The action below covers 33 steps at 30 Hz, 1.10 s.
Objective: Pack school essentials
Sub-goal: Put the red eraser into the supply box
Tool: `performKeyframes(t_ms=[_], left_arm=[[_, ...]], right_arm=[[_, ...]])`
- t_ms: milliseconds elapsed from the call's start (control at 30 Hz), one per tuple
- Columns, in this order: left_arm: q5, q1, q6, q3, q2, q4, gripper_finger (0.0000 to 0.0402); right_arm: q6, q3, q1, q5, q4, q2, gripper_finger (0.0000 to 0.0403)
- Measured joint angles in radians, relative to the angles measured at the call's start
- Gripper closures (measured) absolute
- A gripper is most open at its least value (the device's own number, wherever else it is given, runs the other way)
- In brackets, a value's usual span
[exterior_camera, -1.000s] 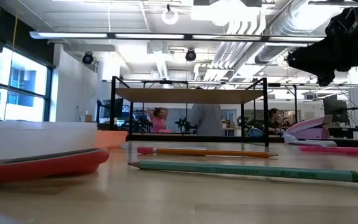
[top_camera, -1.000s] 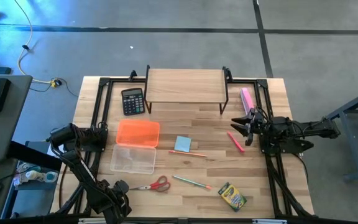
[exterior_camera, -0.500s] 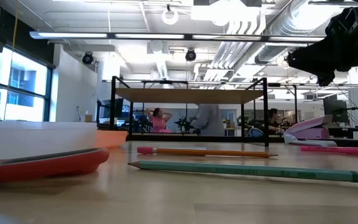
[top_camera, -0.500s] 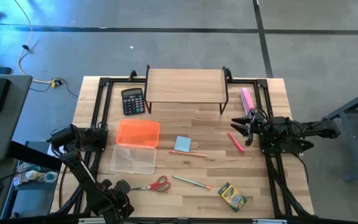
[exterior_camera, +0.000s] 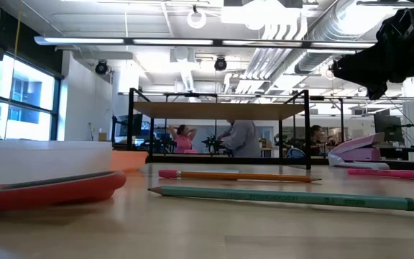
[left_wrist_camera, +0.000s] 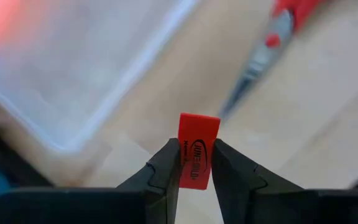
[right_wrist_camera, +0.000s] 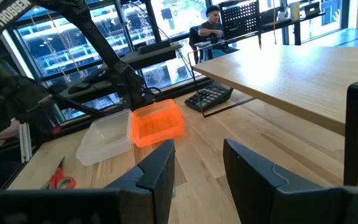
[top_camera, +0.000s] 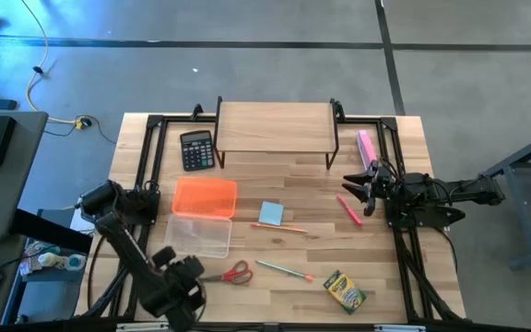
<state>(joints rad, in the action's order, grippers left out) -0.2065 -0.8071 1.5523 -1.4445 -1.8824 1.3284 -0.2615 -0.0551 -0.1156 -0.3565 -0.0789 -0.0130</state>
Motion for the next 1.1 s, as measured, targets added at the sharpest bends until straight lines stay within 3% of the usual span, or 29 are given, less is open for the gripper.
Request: performKeyframes(t_ms=[233,533,633,800,1100], left_arm=[[-0.059,0.149,-0.321,-0.050,0.002,0.054,0.0328],[-0.038,0.307,-0.709,-0.050,0.002,0.033,0.0328],[0.013,0.355,-0.809,-0.043,0.003,0.029,0.0328],[0.069,0.402,-0.907,0.038,0.020,0.021,0.0328],[0.188,0.423,-0.905,0.248,0.173,-0.234,0.0328]], right_arm=[[0.000,0.000,0.000,0.000,0.000,0.000,0.0275],[0.000,0.000,0.000,0.000,0.000,0.000,0.0275],[0.000,0.000,0.000,0.000,0.000,0.000,0.0275],[0.000,0.000,0.000,0.000,0.000,0.000,0.0275],[0.000,0.000,0.000,0.000,0.000,-0.005,0.0275]])
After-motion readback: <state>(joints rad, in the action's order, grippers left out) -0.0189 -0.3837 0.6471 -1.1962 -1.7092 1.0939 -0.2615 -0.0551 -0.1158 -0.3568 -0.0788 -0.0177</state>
